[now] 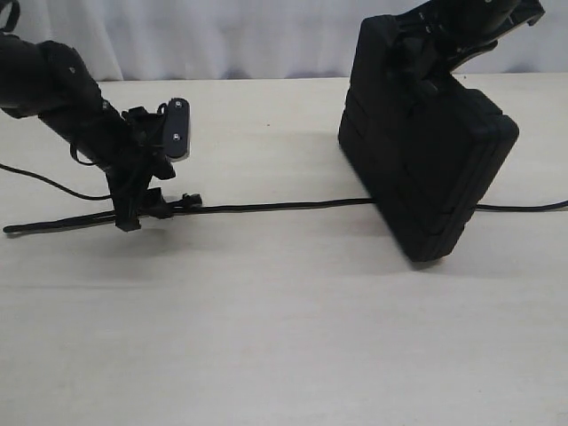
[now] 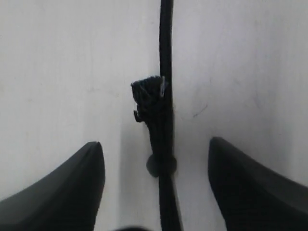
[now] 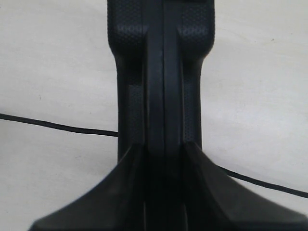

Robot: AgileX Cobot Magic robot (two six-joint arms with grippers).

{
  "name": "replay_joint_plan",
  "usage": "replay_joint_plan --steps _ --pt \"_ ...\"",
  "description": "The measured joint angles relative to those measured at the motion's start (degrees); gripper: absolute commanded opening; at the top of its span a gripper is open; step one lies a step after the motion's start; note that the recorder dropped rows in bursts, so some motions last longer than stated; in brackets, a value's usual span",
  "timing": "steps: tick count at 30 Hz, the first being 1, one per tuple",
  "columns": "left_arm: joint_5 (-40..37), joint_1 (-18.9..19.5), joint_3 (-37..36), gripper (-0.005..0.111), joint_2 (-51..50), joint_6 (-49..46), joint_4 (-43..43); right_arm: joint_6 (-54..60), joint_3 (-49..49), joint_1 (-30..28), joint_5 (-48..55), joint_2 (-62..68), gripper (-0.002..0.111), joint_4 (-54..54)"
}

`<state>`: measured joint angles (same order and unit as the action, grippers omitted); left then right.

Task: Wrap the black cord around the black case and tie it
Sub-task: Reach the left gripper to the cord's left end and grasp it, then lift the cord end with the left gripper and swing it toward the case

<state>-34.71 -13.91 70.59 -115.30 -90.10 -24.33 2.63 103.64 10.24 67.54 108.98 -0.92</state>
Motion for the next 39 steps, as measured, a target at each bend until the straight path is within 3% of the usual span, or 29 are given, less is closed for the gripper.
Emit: replay_joint_plan --steps 6,8,16,21,24,26,29,31,33,37,39 --pt "4.4 0.0 -0.2 0.059 -4.1 0.4 1.5 0.0 0.0 0.0 0.0 0.0 0.004 0.0" --pt "7.3 0.0 -0.2 0.054 -4.5 1.0 1.3 0.0 0.0 0.0 0.0 0.0 0.004 0.0" --pt "7.4 0.0 0.1 0.0 -5.5 1.3 2.6 0.1 0.0 0.0 0.0 0.0 0.004 0.0" --pt "5.6 0.0 0.2 0.0 -5.5 8.1 -0.4 0.1 0.0 0.0 0.0 0.0 0.004 0.0" --pt "5.3 0.0 0.2 0.0 -5.8 18.5 -8.0 0.1 0.0 0.0 0.0 0.0 0.004 0.0" --pt "2.6 0.0 0.4 0.0 -6.3 26.2 -17.9 0.1 0.0 0.0 0.0 0.0 0.004 0.0" --pt "-4.1 -0.3 0.4 0.008 -6.7 41.5 -34.4 0.1 0.0 0.0 0.0 0.0 0.004 -0.1" --pt "-5.7 -0.9 0.4 0.039 -6.9 43.4 -38.9 0.1 0.0 0.0 0.0 0.0 0.004 -0.1" --pt "-6.8 -2.0 0.4 0.059 -7.2 43.9 -42.1 0.2 0.0 0.0 0.0 0.0 0.004 -0.1" --pt "-11.7 -2.6 0.4 0.062 -7.2 43.2 -44.7 0.4 0.0 0.0 0.0 0.0 0.004 -0.1" --pt "-13.8 -2.3 1.1 0.062 -7.2 37.8 -44.2 0.4 0.0 0.0 0.0 0.0 0.004 -0.1"
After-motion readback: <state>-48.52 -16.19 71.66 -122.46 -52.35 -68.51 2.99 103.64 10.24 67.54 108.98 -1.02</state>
